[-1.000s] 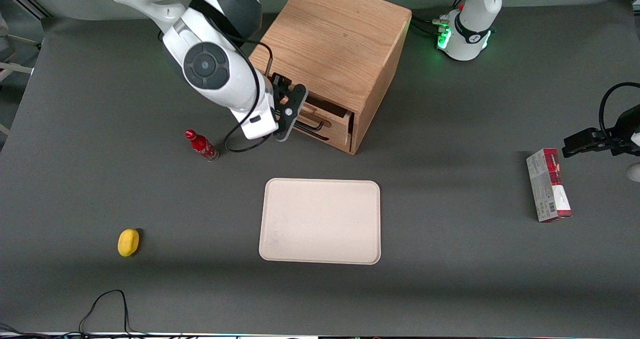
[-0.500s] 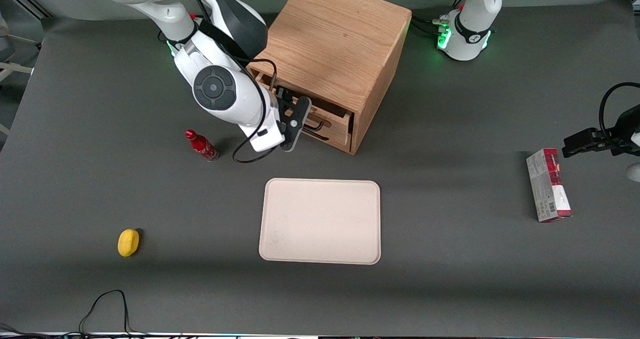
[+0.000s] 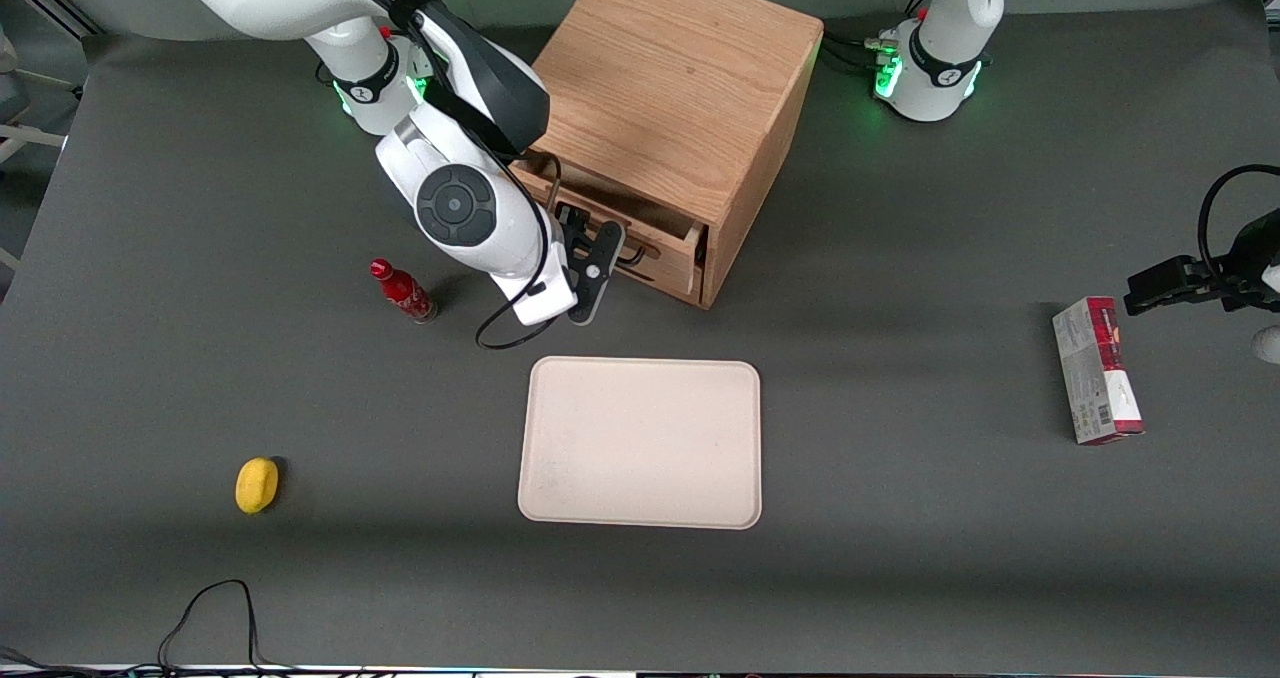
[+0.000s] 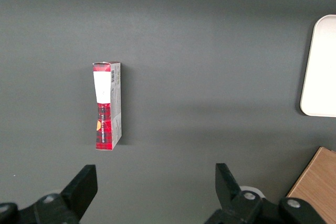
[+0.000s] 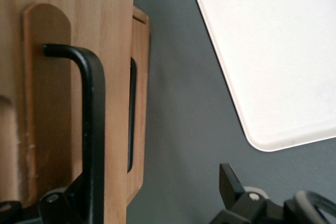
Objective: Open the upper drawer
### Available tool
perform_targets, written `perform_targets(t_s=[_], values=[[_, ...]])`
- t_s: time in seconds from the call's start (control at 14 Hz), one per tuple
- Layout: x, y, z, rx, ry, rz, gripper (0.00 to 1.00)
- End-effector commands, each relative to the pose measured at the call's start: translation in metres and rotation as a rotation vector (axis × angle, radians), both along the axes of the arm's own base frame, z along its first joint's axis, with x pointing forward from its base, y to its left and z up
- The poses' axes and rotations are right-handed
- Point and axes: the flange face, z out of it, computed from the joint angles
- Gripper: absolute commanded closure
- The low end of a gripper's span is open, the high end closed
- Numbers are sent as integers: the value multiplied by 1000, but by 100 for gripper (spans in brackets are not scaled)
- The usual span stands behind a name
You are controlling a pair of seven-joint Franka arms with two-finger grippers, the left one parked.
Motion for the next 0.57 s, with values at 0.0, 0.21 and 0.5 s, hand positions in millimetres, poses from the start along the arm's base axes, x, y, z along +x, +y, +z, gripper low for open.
perform_targets(t_s=[0.0, 0.21, 0.5], values=[[22, -14, -2, -8, -55, 23, 0], [61, -47, 11, 3, -112, 34, 0], [111, -92, 20, -17, -200, 71, 0]])
